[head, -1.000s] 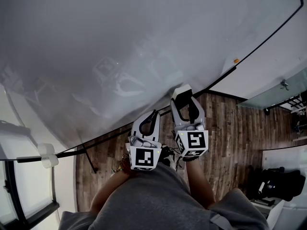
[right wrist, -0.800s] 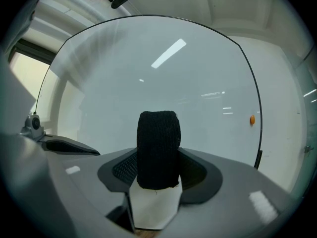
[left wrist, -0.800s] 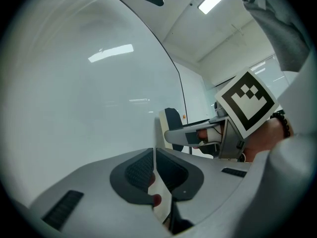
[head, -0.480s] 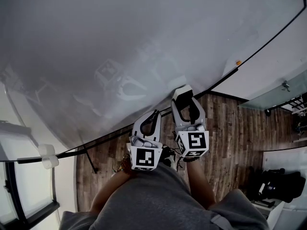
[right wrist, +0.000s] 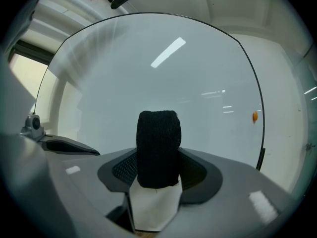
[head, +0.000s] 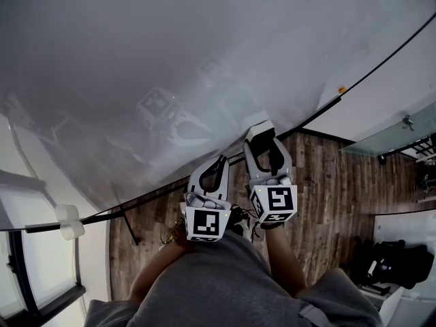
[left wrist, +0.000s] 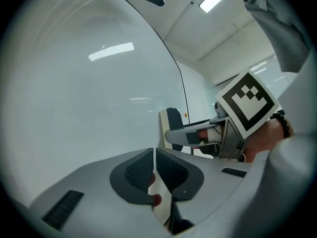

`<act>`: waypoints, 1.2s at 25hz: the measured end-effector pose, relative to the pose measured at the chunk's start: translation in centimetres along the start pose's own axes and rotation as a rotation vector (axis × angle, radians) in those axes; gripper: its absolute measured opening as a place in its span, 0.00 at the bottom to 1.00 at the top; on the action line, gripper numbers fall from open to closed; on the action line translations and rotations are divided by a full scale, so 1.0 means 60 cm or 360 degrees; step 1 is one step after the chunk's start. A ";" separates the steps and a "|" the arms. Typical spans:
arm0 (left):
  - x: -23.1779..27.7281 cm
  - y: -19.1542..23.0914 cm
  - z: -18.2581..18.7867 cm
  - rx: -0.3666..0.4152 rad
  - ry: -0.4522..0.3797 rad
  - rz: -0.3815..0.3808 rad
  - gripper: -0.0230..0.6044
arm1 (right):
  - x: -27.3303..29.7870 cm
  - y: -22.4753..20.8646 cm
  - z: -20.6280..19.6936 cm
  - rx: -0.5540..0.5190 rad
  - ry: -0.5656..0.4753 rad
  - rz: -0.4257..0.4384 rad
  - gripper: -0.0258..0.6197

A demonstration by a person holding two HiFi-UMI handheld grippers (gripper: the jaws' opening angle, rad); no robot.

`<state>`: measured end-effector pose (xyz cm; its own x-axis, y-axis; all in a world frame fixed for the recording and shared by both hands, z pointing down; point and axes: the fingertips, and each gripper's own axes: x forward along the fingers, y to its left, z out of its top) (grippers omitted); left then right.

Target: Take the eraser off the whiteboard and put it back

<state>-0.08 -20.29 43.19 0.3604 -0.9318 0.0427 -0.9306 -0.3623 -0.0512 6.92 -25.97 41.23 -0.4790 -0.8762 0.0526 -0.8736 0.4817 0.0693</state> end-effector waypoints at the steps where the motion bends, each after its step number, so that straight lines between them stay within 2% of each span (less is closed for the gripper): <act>1: 0.000 0.001 -0.001 0.0001 0.0008 0.0000 0.05 | 0.001 0.000 0.000 0.0003 0.0000 0.0002 0.41; 30: -0.007 -0.005 -0.004 0.0009 0.0018 0.0001 0.05 | -0.011 -0.009 -0.003 0.0000 0.0033 -0.0029 0.42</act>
<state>0.06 -19.80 43.41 0.3592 -0.9317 0.0538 -0.9304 -0.3620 -0.0566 7.71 -25.66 41.32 -0.4609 -0.8845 0.0720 -0.8822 0.4655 0.0705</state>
